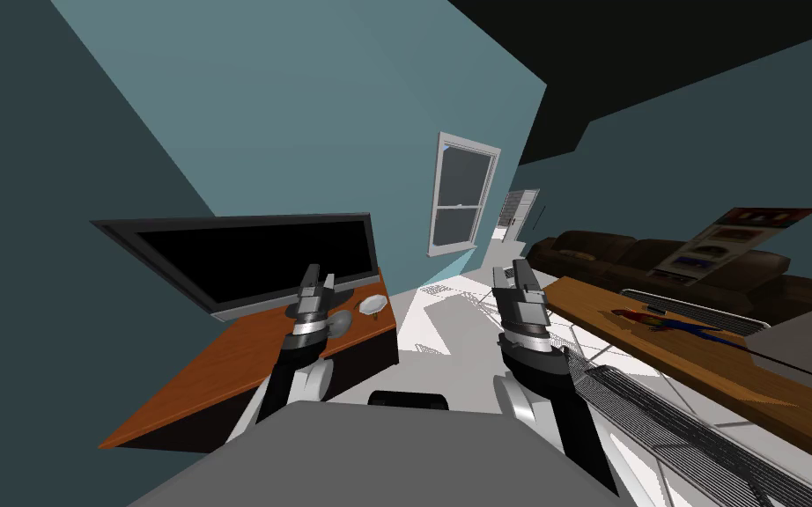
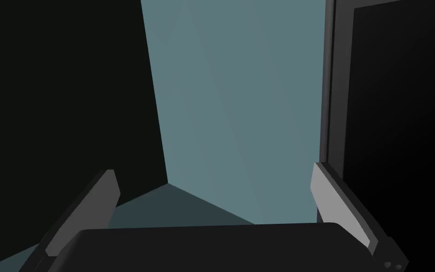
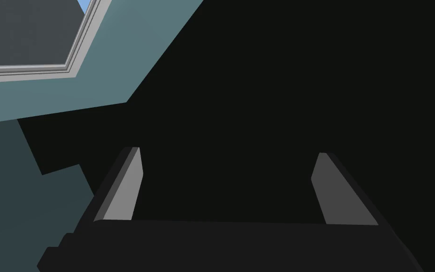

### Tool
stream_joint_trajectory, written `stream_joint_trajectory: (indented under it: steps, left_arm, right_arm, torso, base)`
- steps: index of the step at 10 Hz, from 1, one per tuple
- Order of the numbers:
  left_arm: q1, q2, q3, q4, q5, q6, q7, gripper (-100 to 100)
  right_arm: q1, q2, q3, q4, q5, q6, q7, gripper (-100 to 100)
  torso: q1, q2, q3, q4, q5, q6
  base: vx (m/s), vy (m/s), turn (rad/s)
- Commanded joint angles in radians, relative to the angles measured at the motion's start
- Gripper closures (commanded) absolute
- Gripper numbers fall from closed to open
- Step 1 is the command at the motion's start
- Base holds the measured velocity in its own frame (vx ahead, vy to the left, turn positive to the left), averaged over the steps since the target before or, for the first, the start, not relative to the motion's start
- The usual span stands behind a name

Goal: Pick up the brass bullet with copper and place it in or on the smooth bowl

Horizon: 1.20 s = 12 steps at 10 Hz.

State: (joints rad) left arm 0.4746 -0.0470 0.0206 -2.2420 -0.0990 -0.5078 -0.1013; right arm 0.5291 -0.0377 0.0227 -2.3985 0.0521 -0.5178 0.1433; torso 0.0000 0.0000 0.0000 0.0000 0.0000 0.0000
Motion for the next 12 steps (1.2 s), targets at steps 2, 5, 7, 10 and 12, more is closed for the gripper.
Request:
stream_joint_trajectory:
  steps: [2, 5, 7, 10, 12]
  left_arm:
    - [-0.011, 0.061, -0.001, 0.031, -0.008, 0.014, 0.002, -100]
    - [-0.036, 0.143, -0.005, 0.104, -0.029, 0.047, 0.006, -100]
    - [-0.059, 0.193, -0.008, 0.170, -0.049, 0.078, 0.009, -100]
    - [-0.085, 0.239, -0.012, 0.240, -0.073, 0.114, 0.011, -100]
    - [-0.100, 0.261, -0.013, 0.283, -0.086, 0.133, 0.012, -100]
  right_arm:
    - [0.000, 0.000, 0.000, 0.000, 0.000, 0.000, 0.000, 0]
    - [0.000, 0.000, 0.000, 0.000, 0.000, 0.000, 0.000, 0]
    - [0.000, 0.000, 0.000, 0.000, 0.000, 0.000, 0.000, 0]
    - [0.000, 0.000, 0.000, 0.000, 0.000, 0.000, 0.000, 0]
    - [0.000, 0.000, 0.000, 0.000, 0.000, 0.000, 0.000, 0]
  torso:
    - [-0.001, 0.000, 0.000, 0.000, 0.000, 0.000]
    - [-0.004, 0.000, 0.000, 0.000, -0.001, 0.000]
    - [-0.005, -0.001, 0.000, 0.000, -0.001, 0.000]
    - [-0.004, -0.001, -0.001, 0.000, -0.001, 0.000]
    - [-0.004, -0.001, 0.000, 0.000, -0.001, 0.000]
  base:
    - [0.002, -0.024, 0.005]
    - [0.000, -0.060, 0.012]
    - [0.013, -0.089, 0.015]
    - [0.007, -0.075, 0.012]
    - [0.015, -0.061, 0.014]
